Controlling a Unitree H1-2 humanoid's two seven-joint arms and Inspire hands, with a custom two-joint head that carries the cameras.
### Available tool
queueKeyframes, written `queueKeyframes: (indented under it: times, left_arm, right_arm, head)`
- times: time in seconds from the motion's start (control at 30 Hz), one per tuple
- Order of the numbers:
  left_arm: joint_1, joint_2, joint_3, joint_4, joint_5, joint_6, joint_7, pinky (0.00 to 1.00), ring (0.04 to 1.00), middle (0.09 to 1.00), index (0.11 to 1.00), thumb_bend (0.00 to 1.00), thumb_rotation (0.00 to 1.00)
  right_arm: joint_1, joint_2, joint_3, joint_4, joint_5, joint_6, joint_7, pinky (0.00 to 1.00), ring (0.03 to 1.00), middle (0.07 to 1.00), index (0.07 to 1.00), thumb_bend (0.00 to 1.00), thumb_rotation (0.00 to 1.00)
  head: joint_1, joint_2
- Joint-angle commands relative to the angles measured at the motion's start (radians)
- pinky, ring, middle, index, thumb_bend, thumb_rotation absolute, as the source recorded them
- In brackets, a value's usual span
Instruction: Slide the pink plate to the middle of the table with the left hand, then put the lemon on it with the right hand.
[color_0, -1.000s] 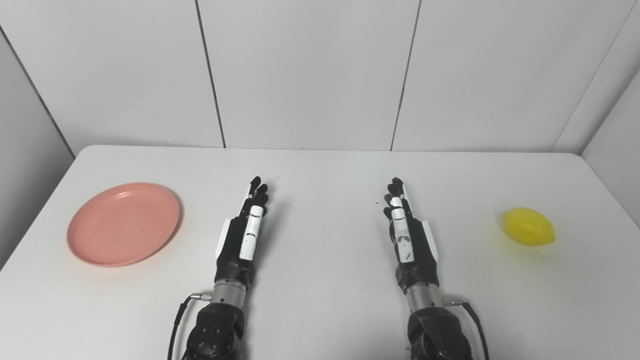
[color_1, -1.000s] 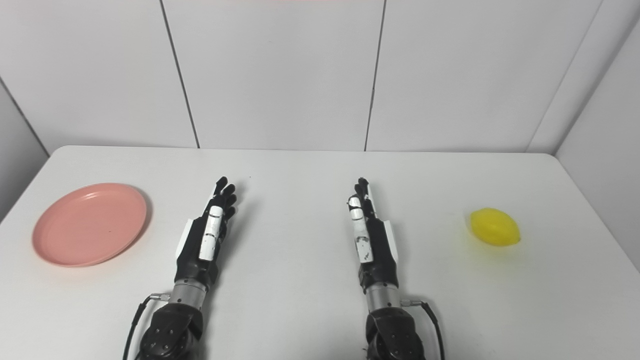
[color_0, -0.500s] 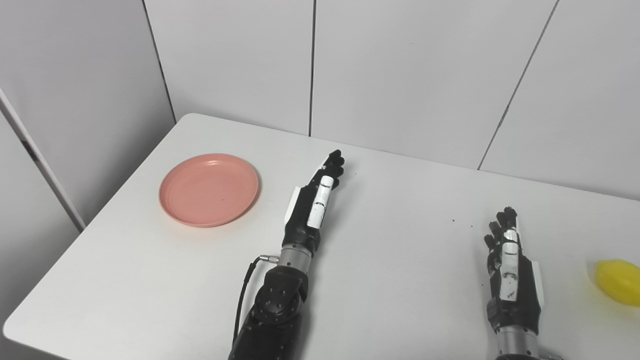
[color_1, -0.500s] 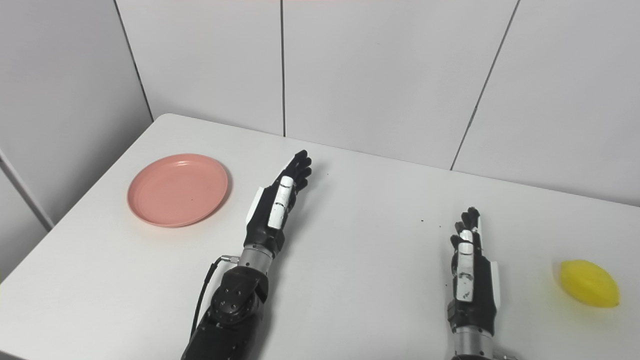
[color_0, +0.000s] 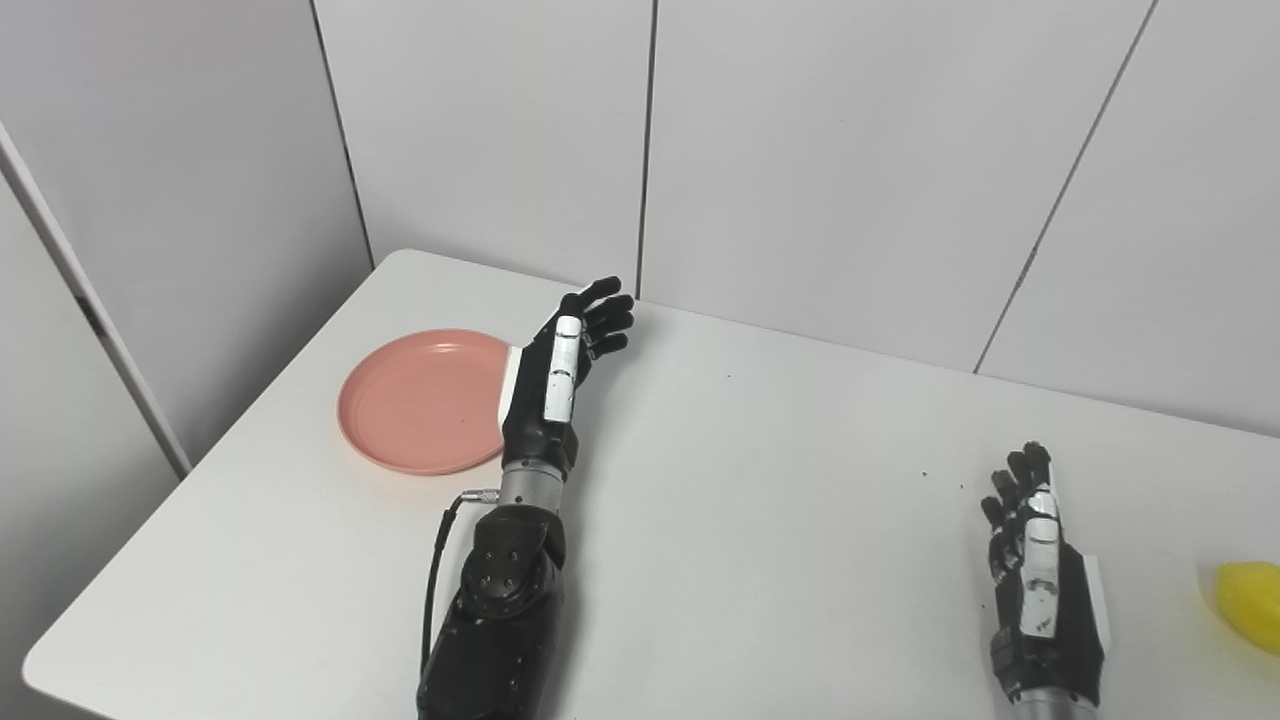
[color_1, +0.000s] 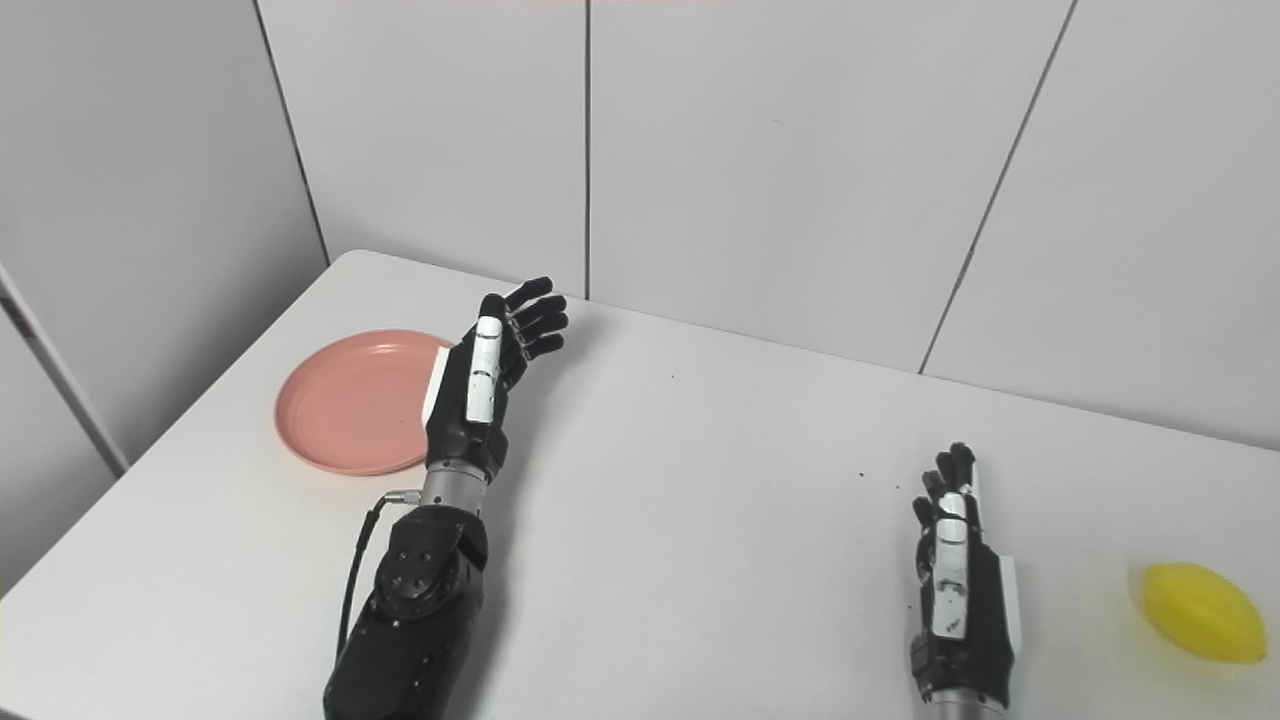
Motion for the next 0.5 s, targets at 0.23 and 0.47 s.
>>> queueKeyframes:
  times: [0.23,0.47]
  left_arm:
    - [-0.058,0.061,0.051,-0.067,0.074,-0.019,0.086,0.67,0.689,0.69,0.666,0.66,1.0]
    - [-0.061,0.115,0.086,-0.041,0.078,-0.022,0.103,0.65,0.659,0.664,0.649,0.65,1.0]
  right_arm:
    - [0.005,-0.029,-0.014,0.001,0.024,-0.057,0.032,1.0,1.0,1.0,1.0,0.71,0.98]
    - [0.013,-0.038,-0.024,-0.03,0.043,-0.031,0.04,1.0,1.0,1.0,1.0,0.69,0.98]
  head:
    - [0.047,-0.004]
    - [0.073,-0.002]
